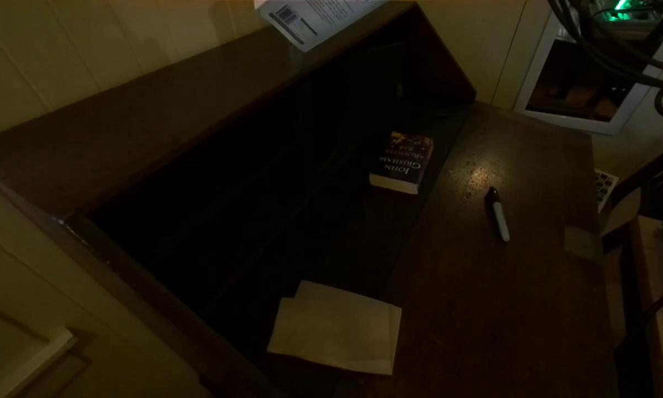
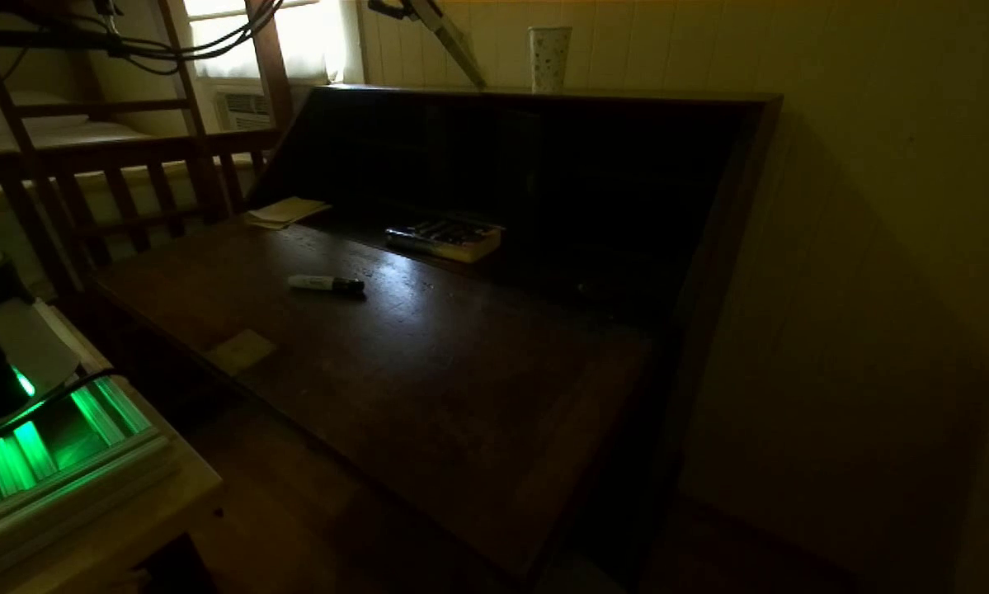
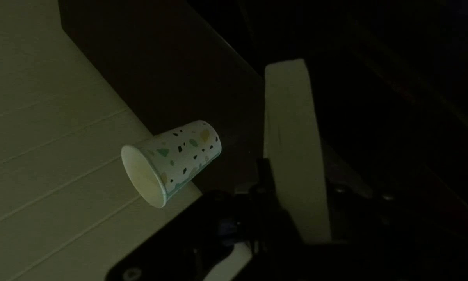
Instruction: Put the book on top of the dresser
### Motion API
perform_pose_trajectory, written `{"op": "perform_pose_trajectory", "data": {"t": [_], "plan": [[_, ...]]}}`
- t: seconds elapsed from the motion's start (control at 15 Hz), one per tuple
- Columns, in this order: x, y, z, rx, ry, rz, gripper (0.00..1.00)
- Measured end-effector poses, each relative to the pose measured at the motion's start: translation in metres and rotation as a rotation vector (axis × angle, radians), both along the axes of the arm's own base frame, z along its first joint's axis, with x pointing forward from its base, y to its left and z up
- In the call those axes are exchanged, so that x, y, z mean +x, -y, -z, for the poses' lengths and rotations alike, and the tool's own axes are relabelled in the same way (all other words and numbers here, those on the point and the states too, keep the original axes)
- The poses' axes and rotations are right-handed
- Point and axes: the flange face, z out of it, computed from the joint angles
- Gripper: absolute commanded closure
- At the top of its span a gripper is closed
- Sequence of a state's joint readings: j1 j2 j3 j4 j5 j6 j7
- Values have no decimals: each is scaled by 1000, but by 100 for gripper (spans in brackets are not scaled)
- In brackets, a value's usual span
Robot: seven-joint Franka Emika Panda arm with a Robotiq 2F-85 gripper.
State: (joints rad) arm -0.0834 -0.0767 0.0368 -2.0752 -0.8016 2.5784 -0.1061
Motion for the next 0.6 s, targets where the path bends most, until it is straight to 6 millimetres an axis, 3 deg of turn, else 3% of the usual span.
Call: {"op": "perform_pose_trajectory", "data": {"t": [0.6], "plan": [[47, 4, 30, 44, 49, -93, 94]]}}
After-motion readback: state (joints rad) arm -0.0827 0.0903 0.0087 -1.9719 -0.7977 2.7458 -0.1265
